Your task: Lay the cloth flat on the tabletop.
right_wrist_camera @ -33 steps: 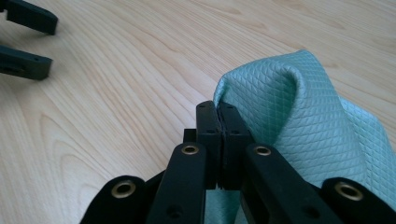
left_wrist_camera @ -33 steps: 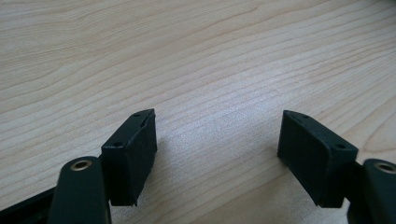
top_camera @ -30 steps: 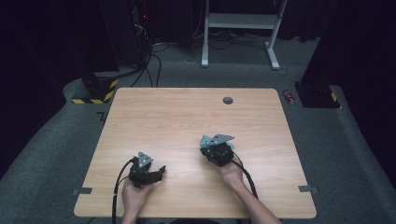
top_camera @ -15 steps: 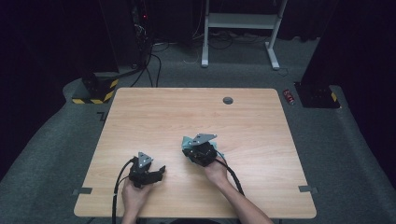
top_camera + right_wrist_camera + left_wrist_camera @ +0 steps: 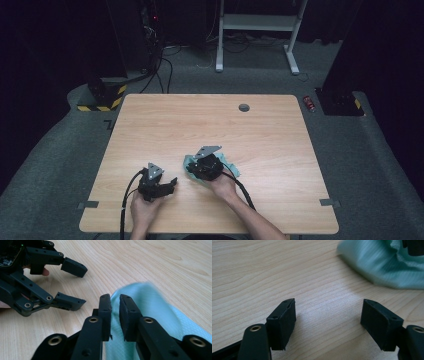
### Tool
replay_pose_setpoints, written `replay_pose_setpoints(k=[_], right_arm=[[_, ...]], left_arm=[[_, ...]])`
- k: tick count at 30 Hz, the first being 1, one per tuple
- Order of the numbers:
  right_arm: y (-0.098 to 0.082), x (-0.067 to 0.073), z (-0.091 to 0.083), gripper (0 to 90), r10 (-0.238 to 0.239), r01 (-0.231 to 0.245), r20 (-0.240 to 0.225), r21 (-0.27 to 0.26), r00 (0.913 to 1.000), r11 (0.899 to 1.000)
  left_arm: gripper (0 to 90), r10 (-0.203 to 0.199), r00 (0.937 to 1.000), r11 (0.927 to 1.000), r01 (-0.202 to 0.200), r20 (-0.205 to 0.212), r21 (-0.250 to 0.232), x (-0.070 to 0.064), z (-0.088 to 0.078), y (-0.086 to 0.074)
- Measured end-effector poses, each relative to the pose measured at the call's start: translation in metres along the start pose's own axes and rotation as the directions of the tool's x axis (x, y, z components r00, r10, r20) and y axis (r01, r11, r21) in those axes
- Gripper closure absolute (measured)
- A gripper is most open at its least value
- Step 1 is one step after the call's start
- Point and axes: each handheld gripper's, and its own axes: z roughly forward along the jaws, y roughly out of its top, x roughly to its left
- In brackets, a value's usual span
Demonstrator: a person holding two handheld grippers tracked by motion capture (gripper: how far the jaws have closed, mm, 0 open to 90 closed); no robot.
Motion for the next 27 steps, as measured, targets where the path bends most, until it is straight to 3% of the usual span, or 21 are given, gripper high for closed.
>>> replay_pose_setpoints(k=[5,9,14,15,17,19,21,25,27], right_arm=[[-0.004,-0.001,-0.008,71.7,0.000,0.000,-0.008,-0.021,1.0000,1.000],[-0.021,-0.012,-0.027,69.0,0.028,-0.028,0.023,-0.021,0.9993,0.999],[-0.045,-0.033,-0.053,68.7,0.088,-0.085,0.084,-0.040,0.9926,0.996],[-0.049,-0.037,-0.058,68.7,0.099,-0.095,0.097,-0.042,0.9904,0.995],[-0.054,-0.040,-0.062,68.7,0.111,-0.106,0.108,-0.046,0.9880,0.993],[-0.065,-0.046,-0.069,68.9,0.135,-0.130,0.129,-0.051,0.9824,0.990],[-0.070,-0.047,-0.070,69.0,0.131,-0.126,0.141,-0.042,0.9814,0.991],[-0.075,-0.044,-0.066,69.0,0.112,-0.109,0.154,-0.026,0.9817,0.994],[-0.075,-0.043,-0.065,68.9,0.106,-0.103,0.157,-0.025,0.9820,0.994]], left_arm=[[28.4,0.001,1.0000,1.0000,-0.001,0.002,0.000,0.000,0.000,0.000],[28.8,0.003,1.0000,1.0000,-0.003,0.007,0.001,0.000,0.000,0.000],[34.0,-0.024,0.9977,0.9995,0.025,0.064,-0.017,0.002,0.000,0.001],[34.7,-0.024,0.9954,0.9995,0.025,0.093,-0.016,0.000,0.001,0.003],[35.4,-0.011,0.9952,0.9998,0.013,0.097,-0.014,-0.002,0.002,0.005],[36.0,0.028,0.9930,0.9994,-0.025,0.115,-0.025,-0.013,0.002,0.014],[36.8,0.040,0.9914,0.9990,-0.037,0.125,-0.027,-0.017,0.002,0.018],[39.4,0.112,0.9820,0.9933,-0.106,0.152,-0.046,-0.039,0.002,0.038],[40.8,0.117,0.9809,0.9928,-0.111,0.156,-0.047,-0.044,0.004,0.042]])
